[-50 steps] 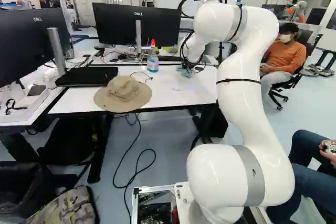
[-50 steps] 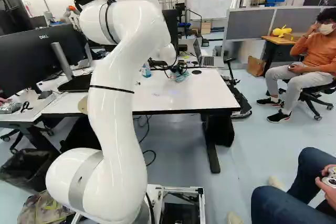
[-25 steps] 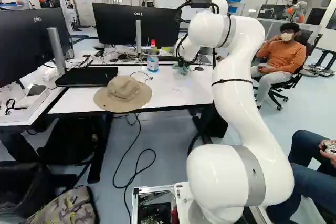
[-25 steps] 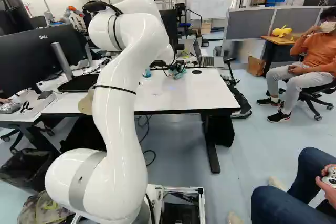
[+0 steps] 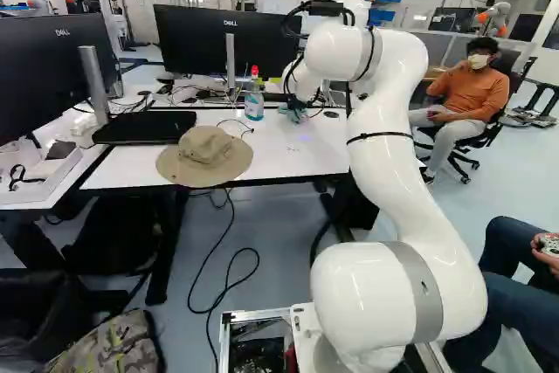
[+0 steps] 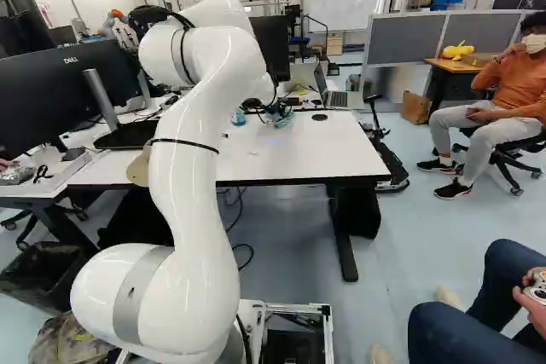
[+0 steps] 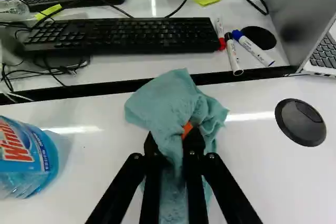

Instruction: Clean the table with the green towel

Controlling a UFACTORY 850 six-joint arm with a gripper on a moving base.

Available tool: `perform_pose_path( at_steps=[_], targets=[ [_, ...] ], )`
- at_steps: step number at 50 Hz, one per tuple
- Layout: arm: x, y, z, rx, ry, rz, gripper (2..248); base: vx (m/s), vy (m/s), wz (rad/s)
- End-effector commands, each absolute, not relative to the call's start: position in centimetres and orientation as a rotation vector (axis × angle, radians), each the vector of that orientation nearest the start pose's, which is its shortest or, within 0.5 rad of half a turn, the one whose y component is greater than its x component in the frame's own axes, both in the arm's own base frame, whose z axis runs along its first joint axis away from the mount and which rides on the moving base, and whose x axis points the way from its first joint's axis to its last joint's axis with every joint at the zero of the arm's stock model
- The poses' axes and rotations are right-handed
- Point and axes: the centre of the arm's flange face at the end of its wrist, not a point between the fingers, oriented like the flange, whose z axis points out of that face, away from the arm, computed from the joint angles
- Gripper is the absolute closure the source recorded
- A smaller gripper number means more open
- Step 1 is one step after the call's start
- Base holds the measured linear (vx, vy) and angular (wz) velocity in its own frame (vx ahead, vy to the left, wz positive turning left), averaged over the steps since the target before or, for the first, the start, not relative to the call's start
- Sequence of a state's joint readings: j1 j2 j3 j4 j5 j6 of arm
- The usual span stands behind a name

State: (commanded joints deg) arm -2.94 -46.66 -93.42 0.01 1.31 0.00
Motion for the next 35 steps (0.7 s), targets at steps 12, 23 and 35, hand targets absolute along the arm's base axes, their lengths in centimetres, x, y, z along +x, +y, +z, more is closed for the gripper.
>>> perform_pose_path(
  at_steps=[12, 23, 35],
  targets=[
    [75.0, -2.4, 39.1, -2.890, 0.047, -1.263, 201, 0.000, 0.000, 0.000],
    [73.2, -1.9, 39.4, -2.900, 0.037, -1.233, 201, 0.000, 0.000, 0.000],
    [71.1, -1.8, 39.8, -2.913, 0.038, -1.201, 201, 0.000, 0.000, 0.000]
  ],
)
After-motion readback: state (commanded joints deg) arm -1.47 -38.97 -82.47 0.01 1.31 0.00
